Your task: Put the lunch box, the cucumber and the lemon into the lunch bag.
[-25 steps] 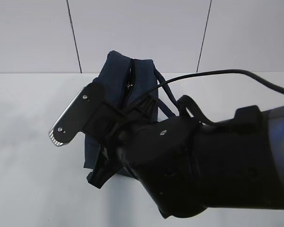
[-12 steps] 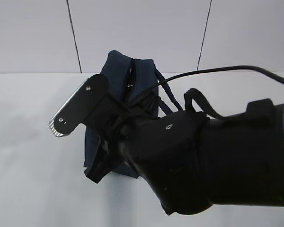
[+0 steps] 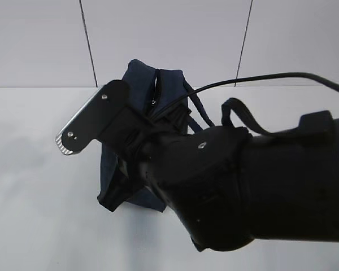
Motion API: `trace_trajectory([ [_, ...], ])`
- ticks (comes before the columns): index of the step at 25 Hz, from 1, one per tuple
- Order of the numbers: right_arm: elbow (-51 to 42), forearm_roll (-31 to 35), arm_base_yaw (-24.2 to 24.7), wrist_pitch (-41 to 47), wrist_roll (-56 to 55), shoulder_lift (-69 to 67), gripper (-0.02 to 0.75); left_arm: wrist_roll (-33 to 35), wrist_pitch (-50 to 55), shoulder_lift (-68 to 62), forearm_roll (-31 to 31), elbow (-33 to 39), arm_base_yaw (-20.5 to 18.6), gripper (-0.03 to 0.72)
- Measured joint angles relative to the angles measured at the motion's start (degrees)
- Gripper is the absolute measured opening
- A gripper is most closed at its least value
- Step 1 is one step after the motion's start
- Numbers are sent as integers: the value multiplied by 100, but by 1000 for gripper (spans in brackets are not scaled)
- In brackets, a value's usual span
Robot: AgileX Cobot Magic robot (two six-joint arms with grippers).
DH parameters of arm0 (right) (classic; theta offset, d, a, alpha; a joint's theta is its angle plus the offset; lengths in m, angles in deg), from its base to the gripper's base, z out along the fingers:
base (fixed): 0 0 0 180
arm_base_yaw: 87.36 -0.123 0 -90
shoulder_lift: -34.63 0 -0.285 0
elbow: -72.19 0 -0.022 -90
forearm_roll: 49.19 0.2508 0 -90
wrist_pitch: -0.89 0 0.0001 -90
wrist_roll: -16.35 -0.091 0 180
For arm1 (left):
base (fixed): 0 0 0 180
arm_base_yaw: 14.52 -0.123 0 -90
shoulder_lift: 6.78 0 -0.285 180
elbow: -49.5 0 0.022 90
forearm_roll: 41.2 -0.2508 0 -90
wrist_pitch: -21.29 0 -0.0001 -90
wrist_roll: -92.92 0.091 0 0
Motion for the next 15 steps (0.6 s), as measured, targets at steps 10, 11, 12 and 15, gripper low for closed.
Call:
trace_trajectory([
  [10,329,-52,0,-132,-11,0,8,0,0,0,0,0,0,308],
  [11,343,-65,0,-157,-11,0,8,0,0,0,0,0,0,308],
  [12,363,-108,0,-183,-11,0,8,0,0,0,0,0,0,308],
  [15,372,-196,0,-230,-11,0,8,0,0,0,0,0,0,308],
])
